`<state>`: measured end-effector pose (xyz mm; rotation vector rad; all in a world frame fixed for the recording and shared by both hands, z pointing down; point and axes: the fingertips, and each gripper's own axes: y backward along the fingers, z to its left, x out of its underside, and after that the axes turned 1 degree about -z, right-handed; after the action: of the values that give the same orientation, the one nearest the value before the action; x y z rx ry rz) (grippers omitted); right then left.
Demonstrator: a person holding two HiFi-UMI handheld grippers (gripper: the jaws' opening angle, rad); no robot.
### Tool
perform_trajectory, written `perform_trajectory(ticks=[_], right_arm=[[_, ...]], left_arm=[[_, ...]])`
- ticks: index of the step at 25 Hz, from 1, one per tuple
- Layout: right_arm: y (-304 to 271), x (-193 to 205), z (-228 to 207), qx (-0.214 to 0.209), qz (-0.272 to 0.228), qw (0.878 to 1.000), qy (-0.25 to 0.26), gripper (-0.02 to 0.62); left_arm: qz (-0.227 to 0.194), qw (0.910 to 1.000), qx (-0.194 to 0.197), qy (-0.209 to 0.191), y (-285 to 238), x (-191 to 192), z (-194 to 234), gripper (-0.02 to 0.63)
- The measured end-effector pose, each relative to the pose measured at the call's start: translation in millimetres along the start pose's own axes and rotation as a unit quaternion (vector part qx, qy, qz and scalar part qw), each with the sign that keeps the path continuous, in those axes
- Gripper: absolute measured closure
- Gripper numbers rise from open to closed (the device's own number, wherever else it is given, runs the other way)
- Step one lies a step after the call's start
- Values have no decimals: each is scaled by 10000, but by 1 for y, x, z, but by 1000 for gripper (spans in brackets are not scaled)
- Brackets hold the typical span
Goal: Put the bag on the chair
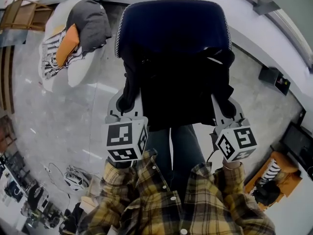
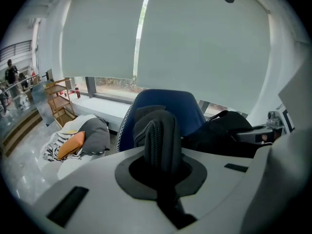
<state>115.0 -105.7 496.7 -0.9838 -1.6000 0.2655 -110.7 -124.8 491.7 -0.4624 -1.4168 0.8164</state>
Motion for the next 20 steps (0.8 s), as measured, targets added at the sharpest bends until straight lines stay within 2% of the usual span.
perform_trajectory(ticks=[17,20], right_arm=[[-74,92,-29,351,507,9976,-301,568],[-87,105,-36,378,616,9971,-222,568]], left_arm=[[568,9981,-218,23,-84,98,18,574],[611,9978,-269,44,-102,113,20,574]])
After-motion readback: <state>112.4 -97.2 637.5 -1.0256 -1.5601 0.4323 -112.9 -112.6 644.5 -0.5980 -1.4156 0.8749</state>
